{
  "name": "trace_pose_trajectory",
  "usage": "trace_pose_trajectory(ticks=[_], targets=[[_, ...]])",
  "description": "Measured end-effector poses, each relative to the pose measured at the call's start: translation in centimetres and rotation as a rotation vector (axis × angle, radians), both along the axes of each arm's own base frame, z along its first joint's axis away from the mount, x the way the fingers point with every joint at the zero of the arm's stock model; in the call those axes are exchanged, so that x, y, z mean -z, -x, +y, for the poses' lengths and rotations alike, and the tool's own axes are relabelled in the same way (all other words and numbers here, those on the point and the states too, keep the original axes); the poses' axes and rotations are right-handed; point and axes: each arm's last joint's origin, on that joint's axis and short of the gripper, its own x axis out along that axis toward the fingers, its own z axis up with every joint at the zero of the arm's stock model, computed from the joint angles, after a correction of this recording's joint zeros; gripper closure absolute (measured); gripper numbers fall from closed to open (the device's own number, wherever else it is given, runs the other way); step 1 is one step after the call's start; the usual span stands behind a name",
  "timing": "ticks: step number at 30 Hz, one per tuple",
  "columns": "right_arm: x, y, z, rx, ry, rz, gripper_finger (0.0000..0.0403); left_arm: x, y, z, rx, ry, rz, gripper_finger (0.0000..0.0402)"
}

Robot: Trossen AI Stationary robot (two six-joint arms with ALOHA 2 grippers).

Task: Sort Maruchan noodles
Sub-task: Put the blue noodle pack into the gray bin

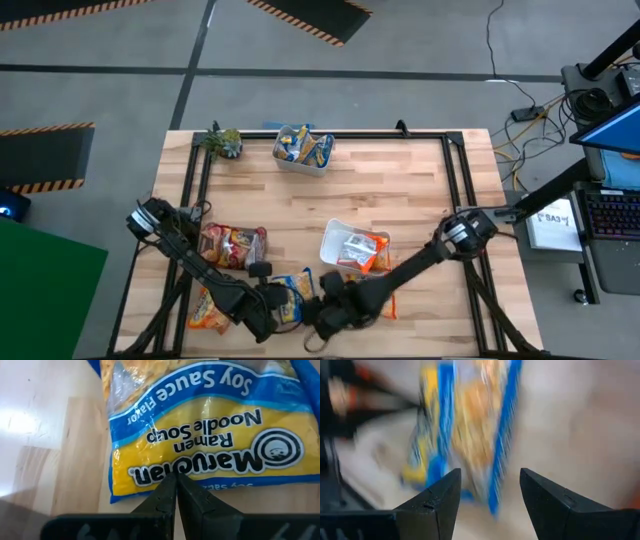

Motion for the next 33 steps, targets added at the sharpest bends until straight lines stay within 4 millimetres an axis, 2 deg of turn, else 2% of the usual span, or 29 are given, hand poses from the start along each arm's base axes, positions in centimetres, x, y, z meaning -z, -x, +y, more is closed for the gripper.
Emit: trace_pose_trajectory(ticks=[3,6,12,17,25,29,33], targets=[[0.4,-1.0,-1.3,0.012,0.011,-0.027,0.0211,0.1,0.0,0.0,0.001,0.009,-0.010,0.0402],[0.5,-1.5,-1.6,-0.010,0.009,-0.059,0.0211,0.2,0.0,0.0,0.000,0.012,-0.013,0.0402],[1.6,-1.4,-2.3,-0.001,0.017,-0.030,0.0211,0.2,0.0,0.0,-0.004,0.001,-0.026,0.0402],[2.2,-1.8,-2.1,-0.044,-0.007,-0.101,0.0211,0.4,-0.2,0.0,-0.013,0.014,-0.052,0.0402],[4.7,-3.1,-1.7,-0.089,-0.037,-0.159,0.0215,0.7,-0.3,0.1,-0.022,0.034,-0.072,0.0402],[4.8,-3.4,-1.4,-0.123,-0.050,-0.184,0.0255,0.7,-0.3,0.1,-0.031,0.039,-0.075,0.0402],[4.3,-3.3,-1.4,-0.152,-0.051,-0.188,0.0330,0.7,-0.3,0.2,-0.045,0.045,-0.076,0.0402]])
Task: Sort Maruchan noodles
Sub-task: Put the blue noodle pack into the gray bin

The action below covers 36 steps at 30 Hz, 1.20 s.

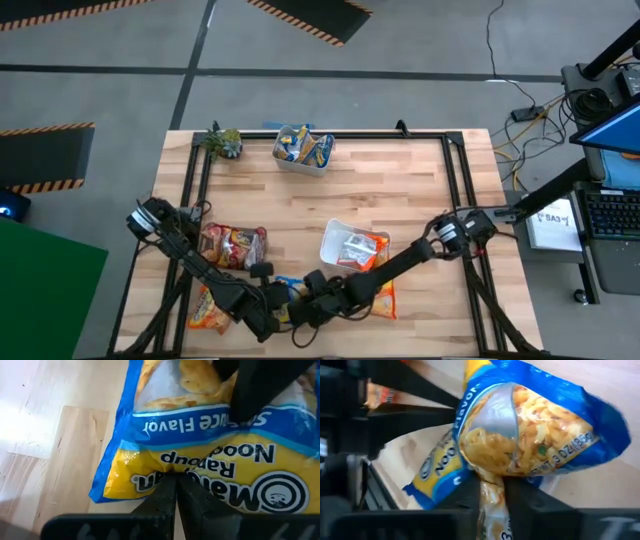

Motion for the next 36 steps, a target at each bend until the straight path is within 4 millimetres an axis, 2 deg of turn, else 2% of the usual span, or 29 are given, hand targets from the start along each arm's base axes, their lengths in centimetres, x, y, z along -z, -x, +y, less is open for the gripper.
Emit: trace_pose_trajectory(ticks=[3,11,16,20,25,29,32,36], targets=[[-1.0,0.1,0.0,-0.037,0.016,-0.012,0.0381,-0.5,0.0,0.0,-0.004,-0.005,0.015,0.0402],[-5.7,1.0,-0.4,-0.107,0.052,-0.087,0.0394,-4.8,0.7,0.4,0.002,-0.062,0.026,0.0402],[-9.1,2.0,-1.3,-0.091,0.122,-0.122,0.0394,-9.0,1.8,1.7,-0.020,-0.106,-0.051,0.0402],[-12.7,2.9,-2.5,-0.058,0.177,-0.201,0.0394,-13.1,2.9,3.2,-0.058,-0.146,-0.181,0.0402],[-17.5,4.5,-4.6,0.006,0.278,-0.305,0.0394,-17.5,4.5,5.4,-0.091,-0.178,-0.365,0.0402],[-21.0,5.7,-6.8,0.068,0.386,-0.374,0.0394,-20.3,6.2,7.2,-0.152,-0.204,-0.506,0.0402],[-22.8,6.2,-8.9,0.093,0.460,-0.394,0.0394,-21.9,7.3,8.5,-0.211,-0.224,-0.598,0.0402],[-24.1,6.4,-12.2,0.121,0.549,-0.379,0.0394,-23.2,8.4,9.8,-0.276,-0.236,-0.679,0.0402]])
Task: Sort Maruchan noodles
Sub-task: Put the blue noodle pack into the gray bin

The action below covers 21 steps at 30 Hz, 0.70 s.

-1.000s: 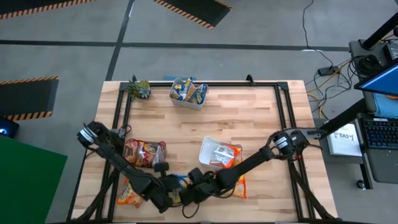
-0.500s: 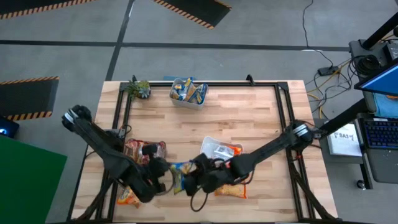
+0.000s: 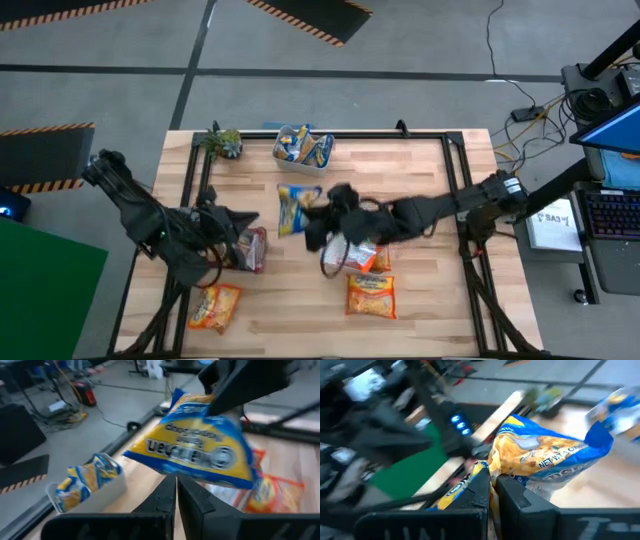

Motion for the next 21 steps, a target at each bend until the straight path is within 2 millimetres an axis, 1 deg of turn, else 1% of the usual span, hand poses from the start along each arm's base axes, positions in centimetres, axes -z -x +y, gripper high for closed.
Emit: trace_pose_trajectory(ticks=[4,10,13,15,18,21], targets=[[0.1,-0.3,-4.4,0.078,0.069,0.081,0.0394,-0.8,0.6,1.2,-0.055,0.004,-0.055,0.0402],[1.4,-0.7,-12.4,0.199,0.180,0.252,0.0394,-1.5,0.7,3.3,-0.142,0.015,-0.085,0.0402],[2.6,-1.1,-17.0,0.239,0.219,0.332,0.0394,-1.8,0.5,4.7,-0.207,0.014,-0.092,0.0402],[3.5,-1.1,-20.3,0.261,0.207,0.357,0.0394,-1.9,0.4,5.8,-0.264,0.014,-0.098,0.0402],[5.3,-1.2,-25.1,0.277,0.148,0.362,0.0394,-2.1,0.0,7.7,-0.365,0.005,-0.098,0.0402],[7.4,-1.6,-28.8,0.229,0.050,0.327,0.0394,-2.1,-0.3,9.6,-0.457,-0.012,-0.080,0.0402]])
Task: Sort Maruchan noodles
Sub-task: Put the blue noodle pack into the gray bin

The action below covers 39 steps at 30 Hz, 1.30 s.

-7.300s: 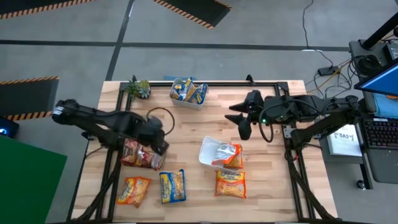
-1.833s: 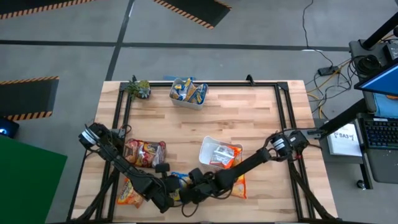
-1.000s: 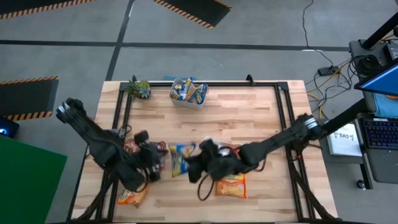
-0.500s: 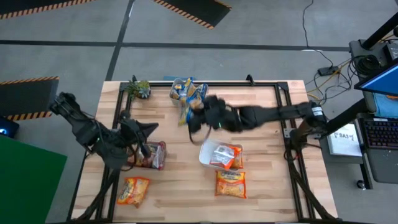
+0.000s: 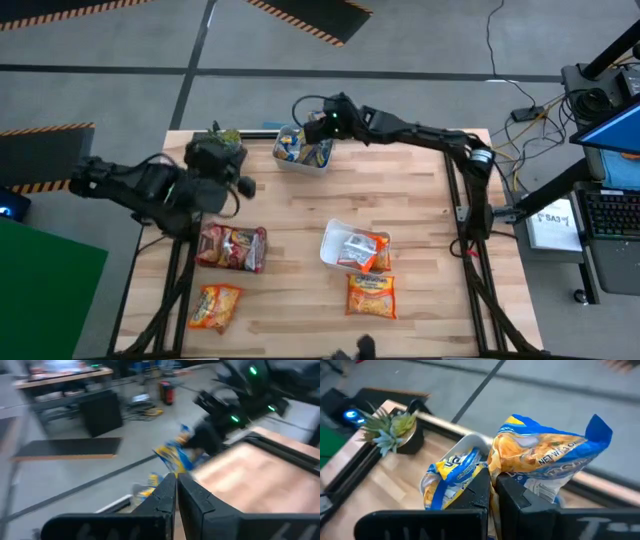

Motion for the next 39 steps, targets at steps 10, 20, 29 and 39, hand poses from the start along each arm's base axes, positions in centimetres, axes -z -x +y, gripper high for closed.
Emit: trace_pose_trajectory(ticks=[10,20,29,39], targets=[[5.6,-1.9,-3.2,-0.066,-0.189,-0.052,0.0394,0.2,-0.3,5.0,-0.198,0.010,0.095,0.0402],[6.6,-2.4,-2.8,-0.055,-0.260,-0.059,0.0366,0.1,0.2,6.0,-0.206,-0.027,0.186,0.0402],[5.1,-1.4,-1.8,-0.120,-0.435,-0.088,0.0287,0.0,0.3,5.8,-0.090,0.007,0.235,0.0402],[1.3,1.8,-3.0,-0.119,-0.396,-0.102,0.0276,-0.2,0.7,5.8,-0.091,0.013,0.213,0.0402]])
